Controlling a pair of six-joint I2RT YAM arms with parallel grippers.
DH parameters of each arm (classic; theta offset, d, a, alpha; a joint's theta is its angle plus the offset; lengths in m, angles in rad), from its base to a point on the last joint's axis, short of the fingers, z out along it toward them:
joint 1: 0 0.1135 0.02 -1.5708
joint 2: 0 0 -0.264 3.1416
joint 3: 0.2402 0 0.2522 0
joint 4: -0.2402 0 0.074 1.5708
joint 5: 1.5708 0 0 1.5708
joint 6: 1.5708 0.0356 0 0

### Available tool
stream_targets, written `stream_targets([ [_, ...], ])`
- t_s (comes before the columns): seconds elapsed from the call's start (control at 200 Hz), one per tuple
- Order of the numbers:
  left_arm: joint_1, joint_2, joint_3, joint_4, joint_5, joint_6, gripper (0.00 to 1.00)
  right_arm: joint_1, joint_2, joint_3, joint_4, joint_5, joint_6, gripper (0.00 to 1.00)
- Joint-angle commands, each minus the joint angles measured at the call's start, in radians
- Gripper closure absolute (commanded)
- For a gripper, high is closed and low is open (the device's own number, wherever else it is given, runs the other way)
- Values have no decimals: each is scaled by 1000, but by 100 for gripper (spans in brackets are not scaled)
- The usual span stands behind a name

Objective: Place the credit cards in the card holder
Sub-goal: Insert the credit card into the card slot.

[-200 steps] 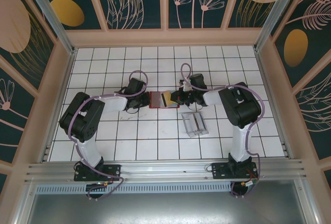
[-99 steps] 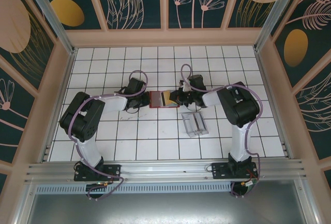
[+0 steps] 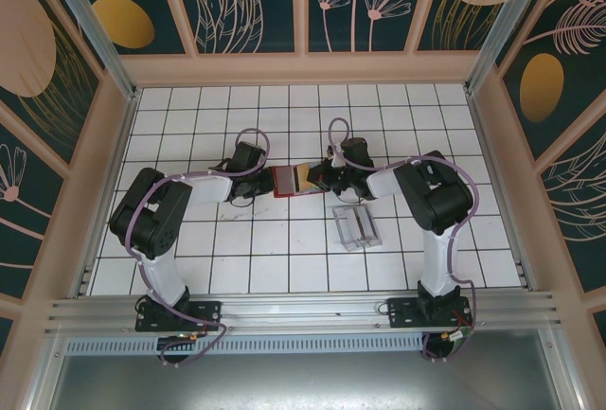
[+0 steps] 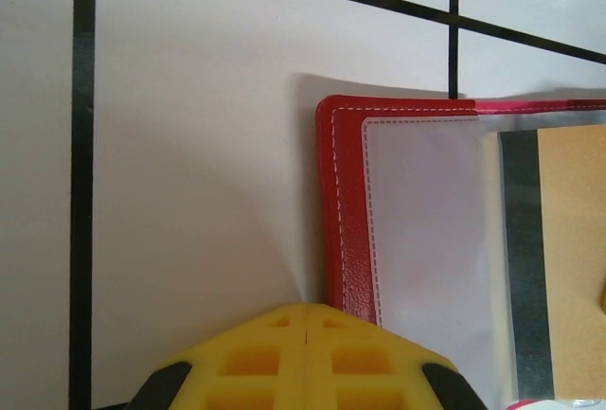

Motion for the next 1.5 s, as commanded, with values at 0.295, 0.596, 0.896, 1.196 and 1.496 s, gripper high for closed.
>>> stream_targets([
  [0.295,13,38,-26,17,-6,4,97,40,-34,60,-217,109,-120,71],
  [0.596,17,46,-25,20,5,4,98,37,-44,109,-351,186,-185,57],
  [0.896,18,51,-23,20,9,5,98,74,-43,183,-492,336,-260,56],
  [1.196,19,67,-16,25,21,4,100,104,5,232,-505,301,-292,62],
  [1.496,20,84,2,20,18,9,100,105,52,296,-560,227,-387,66],
])
